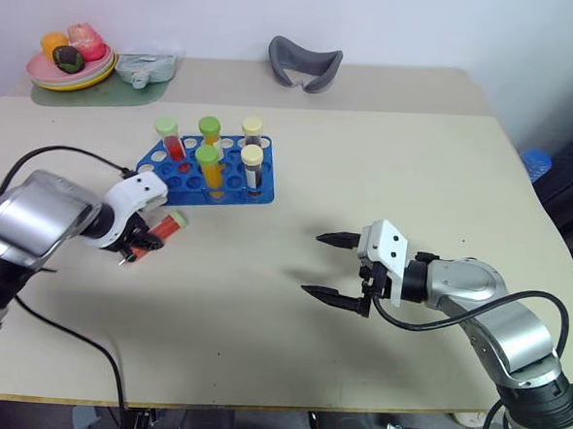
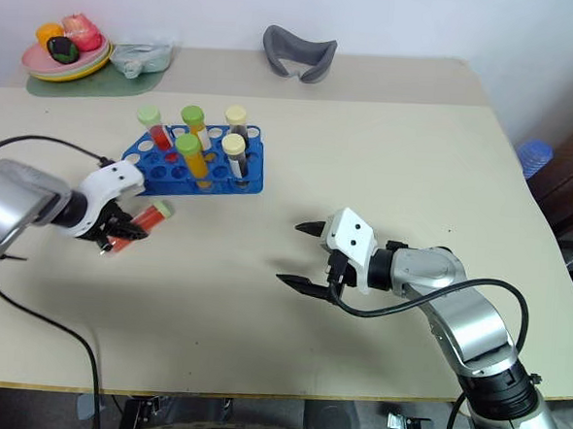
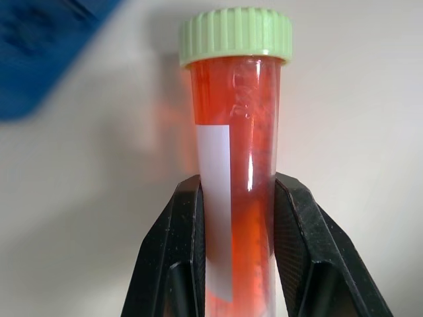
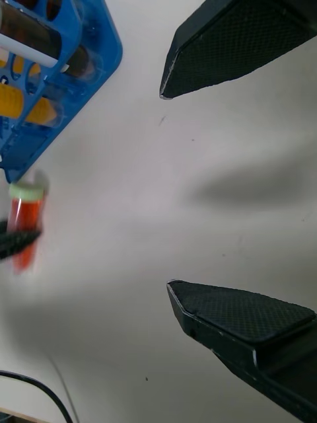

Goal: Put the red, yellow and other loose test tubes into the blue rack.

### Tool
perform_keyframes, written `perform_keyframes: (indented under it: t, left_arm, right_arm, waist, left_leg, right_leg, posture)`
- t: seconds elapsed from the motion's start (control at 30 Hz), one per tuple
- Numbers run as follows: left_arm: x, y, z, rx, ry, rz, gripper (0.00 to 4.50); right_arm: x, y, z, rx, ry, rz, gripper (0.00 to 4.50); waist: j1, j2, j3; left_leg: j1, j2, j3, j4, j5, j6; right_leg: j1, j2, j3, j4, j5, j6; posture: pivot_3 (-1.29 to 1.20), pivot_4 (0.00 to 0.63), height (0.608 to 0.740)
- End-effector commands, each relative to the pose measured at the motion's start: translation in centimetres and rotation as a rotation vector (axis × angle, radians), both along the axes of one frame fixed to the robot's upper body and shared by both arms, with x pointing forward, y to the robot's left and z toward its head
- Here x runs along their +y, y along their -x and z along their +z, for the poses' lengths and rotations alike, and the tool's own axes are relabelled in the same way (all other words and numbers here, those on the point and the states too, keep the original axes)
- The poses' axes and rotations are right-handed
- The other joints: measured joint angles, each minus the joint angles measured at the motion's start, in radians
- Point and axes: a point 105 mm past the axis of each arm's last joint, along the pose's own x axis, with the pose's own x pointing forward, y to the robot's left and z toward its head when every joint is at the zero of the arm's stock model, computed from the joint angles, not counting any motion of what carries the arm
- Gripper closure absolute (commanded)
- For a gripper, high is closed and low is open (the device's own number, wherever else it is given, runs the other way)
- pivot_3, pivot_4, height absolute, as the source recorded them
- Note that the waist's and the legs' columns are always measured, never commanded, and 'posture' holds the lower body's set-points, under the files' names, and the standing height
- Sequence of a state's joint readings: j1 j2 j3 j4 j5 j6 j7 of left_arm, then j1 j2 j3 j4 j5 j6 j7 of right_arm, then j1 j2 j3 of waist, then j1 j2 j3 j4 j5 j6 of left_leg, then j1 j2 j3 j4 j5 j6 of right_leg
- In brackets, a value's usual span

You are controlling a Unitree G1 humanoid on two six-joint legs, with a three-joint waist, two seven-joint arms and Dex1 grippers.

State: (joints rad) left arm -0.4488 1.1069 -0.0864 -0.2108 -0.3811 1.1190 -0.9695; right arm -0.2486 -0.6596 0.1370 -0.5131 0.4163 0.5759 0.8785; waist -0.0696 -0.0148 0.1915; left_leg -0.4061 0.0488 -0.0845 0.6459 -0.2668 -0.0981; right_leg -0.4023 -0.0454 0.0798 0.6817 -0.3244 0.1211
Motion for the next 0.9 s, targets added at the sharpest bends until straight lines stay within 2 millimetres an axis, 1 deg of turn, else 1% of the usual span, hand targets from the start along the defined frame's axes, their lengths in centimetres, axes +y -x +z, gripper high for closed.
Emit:
perform_keyframes:
  t: [0.03, 0.1, 0.17, 0.2, 0.3, 0.33, 0.4, 0.5, 0.57, 0.6, 0.7, 0.9]
  left_arm:
    - [0.1, -0.2, 5.6, -0.415, 0.121, -0.036, 3.74]
    - [1.0, -0.1, 6.6, -0.569, 0.172, 0.032, 3.74]
    - [1.7, -0.5, 7.5, -0.691, 0.274, 0.134, 3.74]
    - [1.9, -0.7, 7.8, -0.737, 0.317, 0.172, 3.74]
    - [2.1, -1.5, 10.1, -1.023, 0.445, 0.352, 3.74]
    - [1.9, -1.8, 10.3, -1.092, 0.462, 0.389, 3.74]
    - [1.5, -2.4, 9.6, -1.165, 0.446, 0.443, 3.74]
    - [0.6, -3.7, 7.6, -1.248, 0.412, 0.499, 3.74]
    - [-0.6, -4.4, 6.8, -1.289, 0.447, 0.492, 3.74]
    - [-1.3, -4.8, 6.3, -1.290, 0.456, 0.471, 3.74]
    - [-2.4, -5.7, 4.9, -1.277, 0.482, 0.437, 3.74]
    - [-2.7, -6.7, 3.3, -1.265, 0.519, 0.425, 3.74]
  right_arm:
    - [0.3, -0.6, 1.8, -0.056, -0.063, -0.021, 0.00]
    - [0.5, -1.0, 2.0, -0.070, -0.078, -0.040, 0.00]
    - [0.9, -1.3, 2.1, -0.073, -0.097, -0.047, 0.00]
    - [1.0, -1.3, 2.1, -0.072, -0.104, -0.048, 0.00]
    - [1.8, -1.2, 1.9, -0.061, -0.118, -0.026, 0.00]
    - [2.0, -1.2, 1.8, -0.058, -0.120, -0.019, 0.00]
    - [2.4, -1.2, 1.7, -0.054, -0.125, -0.009, 0.00]
    - [2.8, -1.2, 1.8, -0.054, -0.131, 0.002, 0.00]
    - [2.9, -1.3, 1.8, -0.055, -0.132, 0.005, 0.00]
    - [2.9, -1.3, 1.8, -0.057, -0.132, 0.005, 0.00]
    - [2.7, -1.3, 1.9, -0.063, -0.130, -0.006, 0.00]
    - [2.3, -1.1, 1.8, -0.062, -0.130, -0.036, 0.00]
  waist:
    - [0.006, 0.000, 0.000]
    - [0.011, -0.001, 0.000]
    - [0.018, -0.001, 0.000]
    - [0.023, -0.001, 0.000]
    - [0.031, -0.001, -0.001]
    - [0.033, -0.003, -0.001]
    - [0.032, -0.003, -0.002]
    - [0.027, -0.003, -0.002]
    - [0.027, -0.003, -0.002]
    - [0.027, -0.003, -0.002]
    - [0.026, -0.003, -0.002]
    - [0.025, -0.003, -0.002]
  left_leg:
    - [0.000, 0.000, 0.000, 0.001, 0.000, 0.000]
    - [0.000, 0.000, 0.000, 0.001, 0.000, 0.000]
    - [0.000, 0.000, 0.000, 0.001, 0.000, 0.000]
    - [0.000, 0.000, 0.000, 0.001, 0.000, 0.000]
    - [0.000, -0.001, 0.000, 0.002, 0.000, 0.000]
    - [0.000, -0.001, 0.000, 0.002, 0.000, 0.000]
    - [-0.001, -0.001, 0.000, 0.002, 0.000, 0.000]
    - [0.000, -0.001, 0.000, 0.002, 0.000, 0.000]
    - [0.001, -0.001, 0.000, 0.002, 0.000, 0.000]
    - [0.001, -0.001, 0.000, 0.002, 0.000, 0.000]
    - [0.001, -0.001, 0.000, 0.002, 0.000, 0.000]
    - [0.001, -0.001, 0.000, 0.002, 0.000, 0.000]
  right_leg:
    - [0.000, 0.000, -0.001, 0.000, 0.000, 0.000]
    - [0.001, -0.001, -0.001, 0.000, 0.000, 0.000]
    - [0.001, -0.001, 0.000, 0.000, 0.000, 0.000]
    - [0.001, -0.001, -0.001, 0.000, 0.000, 0.000]
    - [0.002, -0.001, -0.001, -0.001, 0.000, 0.000]
    - [0.002, -0.001, -0.001, -0.002, 0.000, 0.000]
    - [0.002, -0.002, -0.001, -0.002, 0.000, 0.001]
    - [0.002, -0.001, -0.001, -0.002, 0.000, 0.000]
    - [0.002, -0.001, -0.001, -0.002, 0.001, 0.000]
    - [0.003, -0.001, -0.001, -0.002, 0.001, 0.000]
    - [0.002, -0.001, -0.001, -0.002, 0.001, 0.000]
    - [0.003, -0.001, -0.001, -0.002, 0.001, 0.000]
  posture:
    - [0.00, 0.150, 0.740]
    - [0.00, 0.150, 0.740]
    - [0.00, 0.150, 0.740]
    - [0.00, 0.150, 0.740]
    - [0.00, 0.150, 0.740]
    - [0.00, 0.150, 0.740]
    - [0.00, 0.150, 0.740]
    - [0.00, 0.150, 0.740]
    - [0.00, 0.150, 0.740]
    - [0.00, 0.150, 0.740]
    - [0.00, 0.150, 0.740]
    - [0.00, 0.150, 0.740]
